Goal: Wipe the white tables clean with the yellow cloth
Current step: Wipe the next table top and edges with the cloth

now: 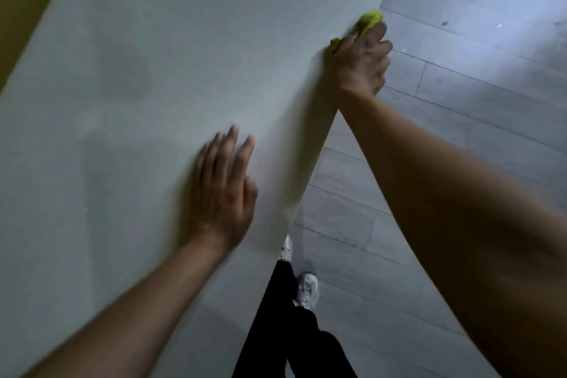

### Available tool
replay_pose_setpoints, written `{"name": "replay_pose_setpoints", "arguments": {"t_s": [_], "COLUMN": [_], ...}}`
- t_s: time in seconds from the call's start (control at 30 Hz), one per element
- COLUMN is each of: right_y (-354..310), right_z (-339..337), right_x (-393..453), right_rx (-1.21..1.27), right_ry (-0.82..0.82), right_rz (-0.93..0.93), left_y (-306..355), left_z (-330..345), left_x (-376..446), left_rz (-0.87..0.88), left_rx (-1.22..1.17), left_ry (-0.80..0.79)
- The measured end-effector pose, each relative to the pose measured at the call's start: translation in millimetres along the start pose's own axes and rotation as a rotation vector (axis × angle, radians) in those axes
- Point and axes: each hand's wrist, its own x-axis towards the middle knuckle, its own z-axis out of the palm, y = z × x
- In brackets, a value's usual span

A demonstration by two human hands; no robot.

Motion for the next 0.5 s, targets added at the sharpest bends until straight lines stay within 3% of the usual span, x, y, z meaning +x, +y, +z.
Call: {"name": "replay_pose_setpoints", "arguments": {"t_s": [0.2, 0.4, 0.5], "right_y": [16, 92, 124], "right_z": [-7, -4, -9], "right_x": [-39, -225, -312], "right_rx": [0.042, 0.24, 0.202], "right_ry": [-0.037, -0.109, -0.202], "right_rz": [-0.031, -0.027, -0.03], "left_y": [-29, -36, -37], "left_z": [-16, -15, -13], "left_x": [-129, -143, -145], "left_rz": [-0.038, -0.041, -0.035], "left_rx": [0.097, 0.131, 0.132], "left_ry": [-0.057, -0.06, -0.047]}}
